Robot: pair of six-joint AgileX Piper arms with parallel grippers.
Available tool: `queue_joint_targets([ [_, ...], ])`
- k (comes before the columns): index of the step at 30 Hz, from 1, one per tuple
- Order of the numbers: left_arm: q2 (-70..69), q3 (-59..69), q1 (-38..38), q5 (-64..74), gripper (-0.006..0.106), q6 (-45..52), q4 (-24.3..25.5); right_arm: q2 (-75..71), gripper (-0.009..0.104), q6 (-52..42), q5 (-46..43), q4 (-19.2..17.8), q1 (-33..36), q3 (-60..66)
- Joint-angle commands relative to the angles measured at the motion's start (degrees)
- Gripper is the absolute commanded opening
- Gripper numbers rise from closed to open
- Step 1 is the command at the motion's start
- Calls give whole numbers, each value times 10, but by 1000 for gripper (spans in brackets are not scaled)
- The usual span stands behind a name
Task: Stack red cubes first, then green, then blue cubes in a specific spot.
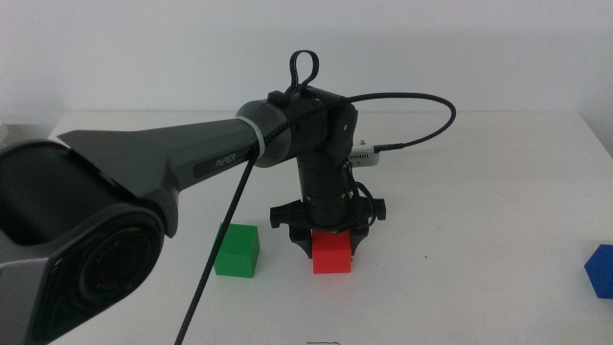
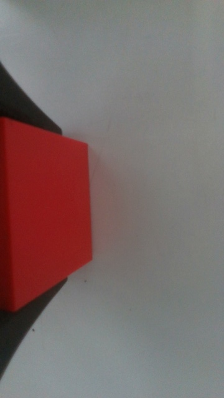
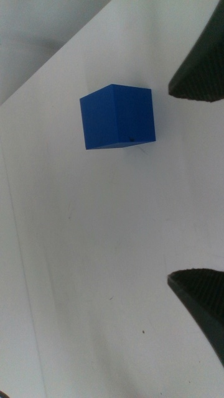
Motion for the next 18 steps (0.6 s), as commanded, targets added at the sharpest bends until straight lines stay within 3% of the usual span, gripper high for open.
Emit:
queue_joint_targets([
  [1, -27, -14, -3, 4, 19, 4, -12, -8, 74, -7, -34, -11, -4, -3],
  [13, -27, -14, -3, 11, 21, 28, -23, -8, 74, -7, -34, -11, -4, -3],
  [18, -27, -14, -2, 16, 32, 27, -34, -8, 74, -7, -34, -11, -4, -3],
])
